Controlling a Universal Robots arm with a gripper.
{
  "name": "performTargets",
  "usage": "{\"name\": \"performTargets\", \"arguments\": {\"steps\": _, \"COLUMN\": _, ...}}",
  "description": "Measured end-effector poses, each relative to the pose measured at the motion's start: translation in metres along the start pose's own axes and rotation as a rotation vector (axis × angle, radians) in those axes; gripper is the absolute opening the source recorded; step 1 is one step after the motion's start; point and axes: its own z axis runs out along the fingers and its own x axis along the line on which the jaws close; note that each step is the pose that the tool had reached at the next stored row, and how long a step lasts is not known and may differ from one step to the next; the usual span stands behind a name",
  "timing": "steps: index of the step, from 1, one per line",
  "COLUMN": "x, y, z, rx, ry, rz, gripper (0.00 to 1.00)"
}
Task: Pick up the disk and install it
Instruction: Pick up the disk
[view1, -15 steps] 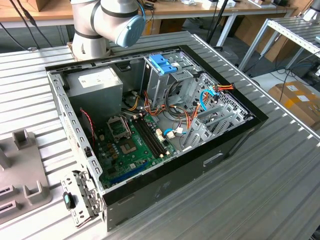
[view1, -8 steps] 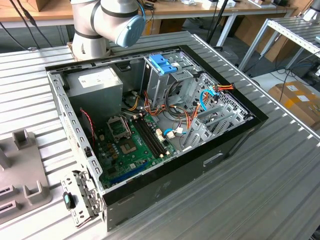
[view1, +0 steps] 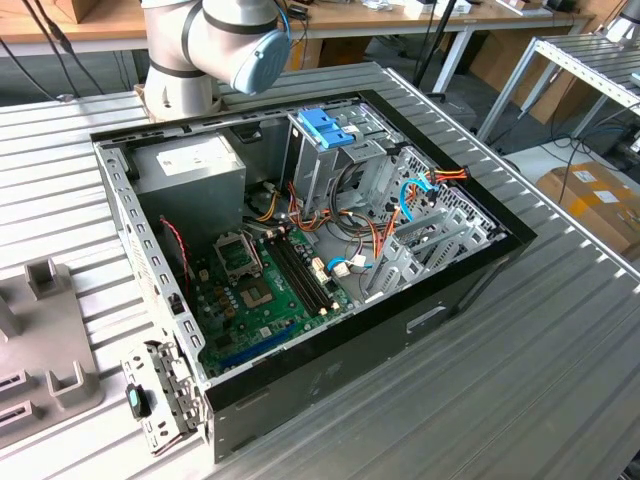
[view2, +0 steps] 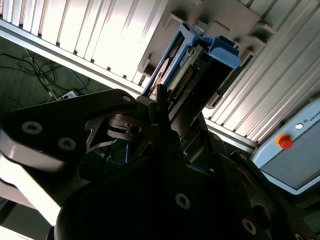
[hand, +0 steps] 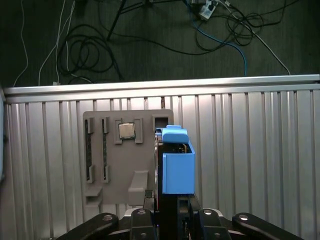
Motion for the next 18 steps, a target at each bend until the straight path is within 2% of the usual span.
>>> {"name": "performTargets", "arguments": {"steps": 2, "x": -0.0001, "y": -0.0022, "z": 0.0000, "rx": -0.0001, "ry": 0.0000, "rz": 0.000, "gripper": 0.35}}
{"name": "performTargets", "arguments": {"steps": 4, "x": -0.0004, "y": -0.0080, "z": 0.0000, "rx": -0.0001, "ry": 0.0000, "rz": 0.000, "gripper": 0.35}}
{"name": "performTargets", "arguments": {"steps": 13, "x": -0.0005, "y": -0.0108, "z": 0.0000, "rx": -0.0001, "ry": 0.0000, "rz": 0.000, "gripper": 0.35}}
{"name": "performTargets", "arguments": {"steps": 18, "x": -0.0011, "y": -0.0205, "z": 0.0000, "rx": 0.0000, "ry": 0.0000, "rz": 0.000, "gripper": 0.35}}
